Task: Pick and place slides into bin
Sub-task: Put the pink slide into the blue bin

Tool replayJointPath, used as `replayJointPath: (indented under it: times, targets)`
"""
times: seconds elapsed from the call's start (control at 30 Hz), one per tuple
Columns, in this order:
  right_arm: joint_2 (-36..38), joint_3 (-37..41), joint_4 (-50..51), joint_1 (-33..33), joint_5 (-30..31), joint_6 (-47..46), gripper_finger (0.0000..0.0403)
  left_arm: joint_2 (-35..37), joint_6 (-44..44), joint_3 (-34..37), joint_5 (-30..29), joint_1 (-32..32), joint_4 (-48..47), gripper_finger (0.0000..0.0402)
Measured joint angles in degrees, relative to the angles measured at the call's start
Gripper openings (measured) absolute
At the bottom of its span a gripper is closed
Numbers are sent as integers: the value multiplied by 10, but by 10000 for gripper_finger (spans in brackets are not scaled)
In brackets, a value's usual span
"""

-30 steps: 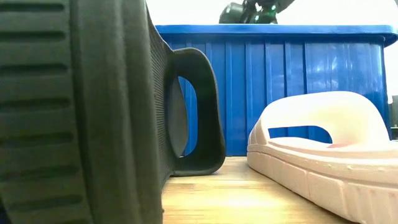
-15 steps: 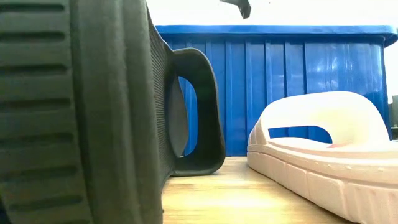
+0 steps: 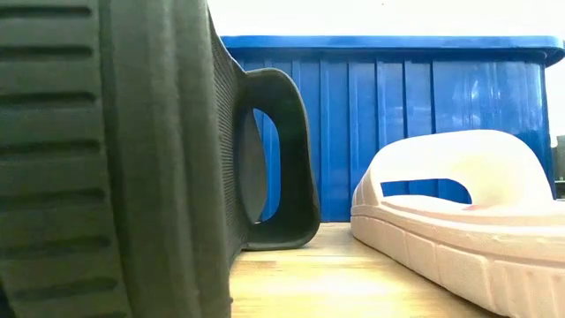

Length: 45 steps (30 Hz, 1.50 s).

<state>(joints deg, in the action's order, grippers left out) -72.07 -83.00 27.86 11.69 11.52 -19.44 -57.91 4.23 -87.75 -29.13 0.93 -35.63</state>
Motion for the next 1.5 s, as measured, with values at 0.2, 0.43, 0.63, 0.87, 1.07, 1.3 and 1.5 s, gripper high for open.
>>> replayJointPath:
  times: [0.2,0.43,0.63,0.87,1.07,1.3,1.5]
  targets:
    - [-27,0,35,135,124,-92,160,-4,1,1,21,0,-10,272]
    - [-78,0,75,218,151,-156,155,-10,1,1,41,0,-9,272]
    - [-132,0,119,239,150,-176,162,-12,29,1,53,0,-9,272]
    - [-187,0,179,239,150,-210,186,-12,36,1,71,0,-9,272]
    - [-239,0,187,241,85,-211,220,-9,44,1,79,0,-10,272]
    - [-285,0,193,241,36,-214,246,-6,44,1,79,0,-10,272]
    - [-311,0,200,241,26,-186,240,-5,44,1,79,-1,-17,272]
